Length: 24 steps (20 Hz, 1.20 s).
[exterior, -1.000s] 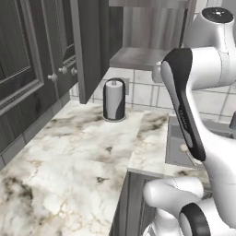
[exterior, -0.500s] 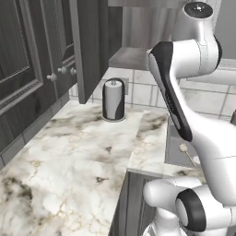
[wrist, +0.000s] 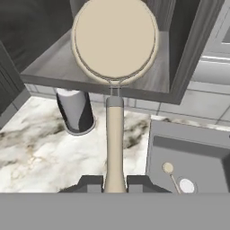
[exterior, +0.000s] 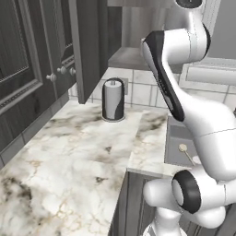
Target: Pick up the dish brush and dish brush from the sink, and place them back in the cabinet, and close the cabinet door.
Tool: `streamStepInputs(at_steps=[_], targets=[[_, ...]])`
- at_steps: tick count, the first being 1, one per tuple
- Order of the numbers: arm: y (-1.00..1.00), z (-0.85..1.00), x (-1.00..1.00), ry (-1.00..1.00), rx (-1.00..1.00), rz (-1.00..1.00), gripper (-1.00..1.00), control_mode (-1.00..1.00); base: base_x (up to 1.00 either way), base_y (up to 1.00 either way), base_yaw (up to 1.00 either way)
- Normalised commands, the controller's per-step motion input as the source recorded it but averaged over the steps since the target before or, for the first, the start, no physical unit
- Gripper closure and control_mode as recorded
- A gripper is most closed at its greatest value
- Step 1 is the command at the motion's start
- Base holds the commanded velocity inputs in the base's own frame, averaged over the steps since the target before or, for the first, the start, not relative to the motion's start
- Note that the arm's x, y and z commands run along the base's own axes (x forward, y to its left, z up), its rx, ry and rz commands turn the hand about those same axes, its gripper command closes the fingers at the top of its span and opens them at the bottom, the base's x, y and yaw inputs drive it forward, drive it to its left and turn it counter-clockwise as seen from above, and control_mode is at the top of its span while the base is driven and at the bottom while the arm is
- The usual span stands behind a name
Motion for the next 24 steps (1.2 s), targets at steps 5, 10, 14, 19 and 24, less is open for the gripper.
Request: streamStepInputs(at_steps=[5, 10, 14, 19, 24], targets=[[0.00, 0.02, 0.39, 0.00, 0.00, 0.00, 1.00, -1.00, 0.00, 0.00, 0.00], [0.00, 0.00, 0.40, 0.00, 0.00, 0.00, 1.00, -1.00, 0.00, 0.00, 0.00], [0.00, 0.00, 0.38, -0.01, 0.00, 0.00, 1.00, -1.00, 0.00, 0.00, 0.00], [0.00, 0.00, 0.41, 0.00, 0.00, 0.00, 1.00, -1.00, 0.00, 0.00, 0.00], [0.00, -0.10, 0.31, -0.06, 0.00, 0.00, 1.00, -1.00, 0.00, 0.00, 0.00]])
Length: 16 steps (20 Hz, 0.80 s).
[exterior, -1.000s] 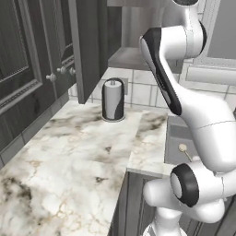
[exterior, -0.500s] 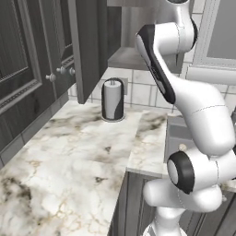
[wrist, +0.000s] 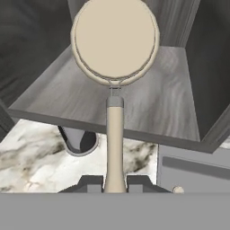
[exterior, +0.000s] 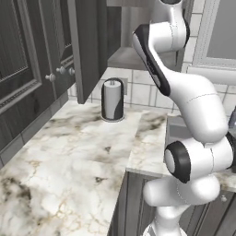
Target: Pick up the dish brush and dish brush from the sink, and place them back in the cabinet, and close the cabinet door.
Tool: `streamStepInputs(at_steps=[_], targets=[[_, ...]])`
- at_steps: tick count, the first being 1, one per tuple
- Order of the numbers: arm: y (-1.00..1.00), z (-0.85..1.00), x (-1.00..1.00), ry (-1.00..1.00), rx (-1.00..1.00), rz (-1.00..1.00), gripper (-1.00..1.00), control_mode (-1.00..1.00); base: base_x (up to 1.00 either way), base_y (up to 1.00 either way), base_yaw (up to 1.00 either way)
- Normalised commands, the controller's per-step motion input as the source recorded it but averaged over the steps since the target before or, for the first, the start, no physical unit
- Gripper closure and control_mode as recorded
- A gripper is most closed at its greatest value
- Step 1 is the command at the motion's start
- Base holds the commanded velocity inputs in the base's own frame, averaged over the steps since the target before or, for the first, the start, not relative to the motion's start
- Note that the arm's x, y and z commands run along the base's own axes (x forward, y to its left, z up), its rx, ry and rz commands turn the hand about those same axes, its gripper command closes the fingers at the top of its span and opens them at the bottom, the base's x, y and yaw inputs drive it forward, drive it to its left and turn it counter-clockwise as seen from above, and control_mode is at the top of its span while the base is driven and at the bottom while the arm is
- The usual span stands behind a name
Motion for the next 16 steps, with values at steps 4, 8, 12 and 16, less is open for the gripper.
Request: streamStepInputs(at_steps=[4, 8, 12, 16], targets=[[0.00, -0.22, 0.10, -0.13, 0.00, 0.00, 1.00, -1.00, 0.00, 0.00, 0.00], [0.00, -0.23, 0.12, -0.12, 0.00, 0.00, 1.00, -1.00, 0.00, 0.00, 0.00], [0.00, -0.23, 0.25, -0.08, 0.00, 0.00, 1.00, -1.00, 0.00, 0.00, 0.00], [0.00, -0.15, 0.33, -0.06, 0.00, 0.00, 1.00, -1.00, 0.00, 0.00, 0.00]])
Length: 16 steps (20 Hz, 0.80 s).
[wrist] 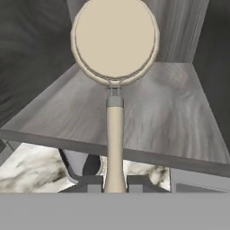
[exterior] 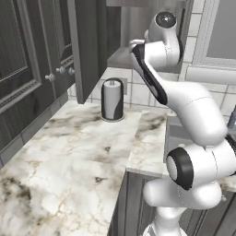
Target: Pick up the dish brush and dish brush from the sink, and place them back in the cabinet, and close the cabinet door.
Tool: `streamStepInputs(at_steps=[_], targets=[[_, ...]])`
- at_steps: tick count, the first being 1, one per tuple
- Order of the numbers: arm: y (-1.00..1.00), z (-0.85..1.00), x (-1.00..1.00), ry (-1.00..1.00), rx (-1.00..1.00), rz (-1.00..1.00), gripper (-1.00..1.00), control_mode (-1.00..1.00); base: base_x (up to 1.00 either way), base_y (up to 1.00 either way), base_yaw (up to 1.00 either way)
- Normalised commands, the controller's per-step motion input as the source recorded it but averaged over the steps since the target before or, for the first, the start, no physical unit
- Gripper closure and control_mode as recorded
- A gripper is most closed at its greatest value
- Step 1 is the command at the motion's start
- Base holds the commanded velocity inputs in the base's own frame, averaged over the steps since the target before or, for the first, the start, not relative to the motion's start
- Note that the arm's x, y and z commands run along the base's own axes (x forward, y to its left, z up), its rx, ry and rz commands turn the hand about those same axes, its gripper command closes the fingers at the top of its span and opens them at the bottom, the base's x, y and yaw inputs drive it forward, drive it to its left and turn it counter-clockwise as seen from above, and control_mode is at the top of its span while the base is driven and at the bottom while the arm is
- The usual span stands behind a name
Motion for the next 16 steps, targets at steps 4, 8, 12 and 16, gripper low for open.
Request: streamStepInputs(at_steps=[4, 8, 12, 16], targets=[[0.00, -0.03, 0.35, -0.04, 0.00, 0.00, 1.00, -1.00, 0.00, 0.00, 0.00], [0.00, 0.00, 0.26, 0.00, 0.00, 0.00, 1.00, -1.00, 0.00, 0.00, 0.00], [0.00, 0.01, 0.29, 0.00, 0.00, 0.00, 1.00, -1.00, 0.00, 0.00, 0.00], [0.00, 0.00, 0.31, 0.00, 0.00, 0.00, 1.00, -1.00, 0.00, 0.00, 0.00]])
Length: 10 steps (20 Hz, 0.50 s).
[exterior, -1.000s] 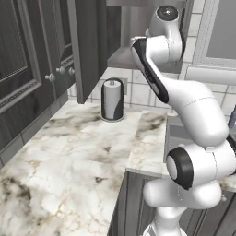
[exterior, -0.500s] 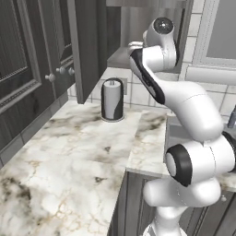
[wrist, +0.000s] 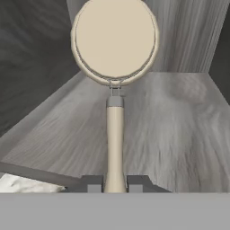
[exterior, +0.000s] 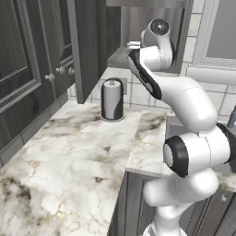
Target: Pick up the dish brush and dish brush from the sink, and place them back in the cabinet, and close the cabinet door.
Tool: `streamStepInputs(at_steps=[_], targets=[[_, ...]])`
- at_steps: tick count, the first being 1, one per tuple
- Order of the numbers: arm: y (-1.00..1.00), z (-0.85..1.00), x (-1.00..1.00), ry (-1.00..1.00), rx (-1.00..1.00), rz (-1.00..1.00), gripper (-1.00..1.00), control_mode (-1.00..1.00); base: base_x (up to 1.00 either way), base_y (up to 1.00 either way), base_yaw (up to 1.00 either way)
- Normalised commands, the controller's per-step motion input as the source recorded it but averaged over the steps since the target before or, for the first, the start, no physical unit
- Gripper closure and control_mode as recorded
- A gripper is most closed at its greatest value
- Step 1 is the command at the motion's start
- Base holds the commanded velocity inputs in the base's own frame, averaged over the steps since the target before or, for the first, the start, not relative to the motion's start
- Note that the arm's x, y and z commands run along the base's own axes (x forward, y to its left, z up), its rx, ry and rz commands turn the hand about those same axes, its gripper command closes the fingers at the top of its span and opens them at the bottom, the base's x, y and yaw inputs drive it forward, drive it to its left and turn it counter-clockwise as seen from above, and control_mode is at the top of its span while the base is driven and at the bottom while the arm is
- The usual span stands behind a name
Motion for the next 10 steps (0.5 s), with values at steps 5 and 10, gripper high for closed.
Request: streamStepInputs(at_steps=[5, 10], targets=[[0.00, 0.03, 0.33, 0.00, 0.00, 0.00, 1.00, -1.00, 0.00, 0.00, 0.00], [0.02, 0.00, 0.31, 0.00, 0.00, 0.00, 1.00, -1.00, 0.00, 0.00, 0.00]])
